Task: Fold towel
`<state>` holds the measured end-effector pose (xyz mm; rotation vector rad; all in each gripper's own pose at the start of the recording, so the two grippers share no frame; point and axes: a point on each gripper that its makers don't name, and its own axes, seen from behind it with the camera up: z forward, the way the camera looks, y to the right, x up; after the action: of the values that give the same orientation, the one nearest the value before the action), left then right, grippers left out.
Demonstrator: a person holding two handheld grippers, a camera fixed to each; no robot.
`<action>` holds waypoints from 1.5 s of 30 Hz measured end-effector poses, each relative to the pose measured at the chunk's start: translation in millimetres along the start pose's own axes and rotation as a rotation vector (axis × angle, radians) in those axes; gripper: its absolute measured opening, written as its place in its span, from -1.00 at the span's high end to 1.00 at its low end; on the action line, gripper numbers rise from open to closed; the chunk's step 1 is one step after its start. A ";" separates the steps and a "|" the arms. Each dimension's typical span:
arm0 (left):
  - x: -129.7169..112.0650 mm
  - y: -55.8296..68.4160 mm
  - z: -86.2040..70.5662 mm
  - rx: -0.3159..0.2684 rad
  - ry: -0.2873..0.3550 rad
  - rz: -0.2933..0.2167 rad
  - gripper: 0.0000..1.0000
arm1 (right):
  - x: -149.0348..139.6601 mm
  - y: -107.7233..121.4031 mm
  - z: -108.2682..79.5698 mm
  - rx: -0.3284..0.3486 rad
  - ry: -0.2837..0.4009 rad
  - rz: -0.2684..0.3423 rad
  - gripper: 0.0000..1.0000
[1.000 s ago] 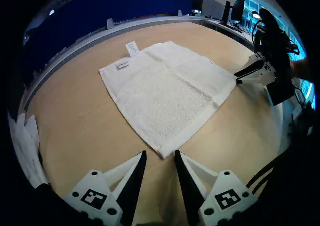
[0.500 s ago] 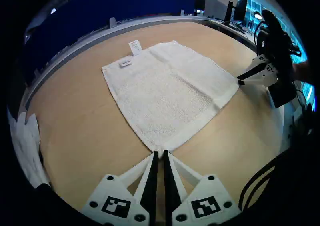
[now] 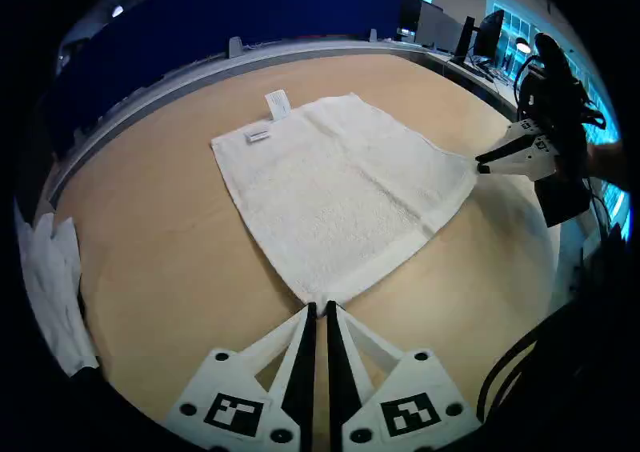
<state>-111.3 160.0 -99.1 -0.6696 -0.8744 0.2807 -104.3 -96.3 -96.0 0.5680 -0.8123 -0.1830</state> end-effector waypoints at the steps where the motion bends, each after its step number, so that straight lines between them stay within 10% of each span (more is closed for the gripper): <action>1: 1.7 -0.2 -2.0 0.002 0.003 -0.002 0.82 | 3.0 -0.6 -2.6 0.001 0.005 -0.001 0.74; 32: 53.6 20.3 -80.3 0.010 0.077 -0.110 0.83 | 65.2 -7.7 -88.8 0.003 0.103 -0.005 0.76; 45: 55.4 21.9 -75.5 0.010 0.079 -0.142 0.82 | 66.9 -3.2 -85.6 0.002 0.096 -0.011 0.76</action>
<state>-17.0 171.6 -113.6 -0.6022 -0.8399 0.1309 3.9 -88.5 -102.3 0.5786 -0.7160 -0.1635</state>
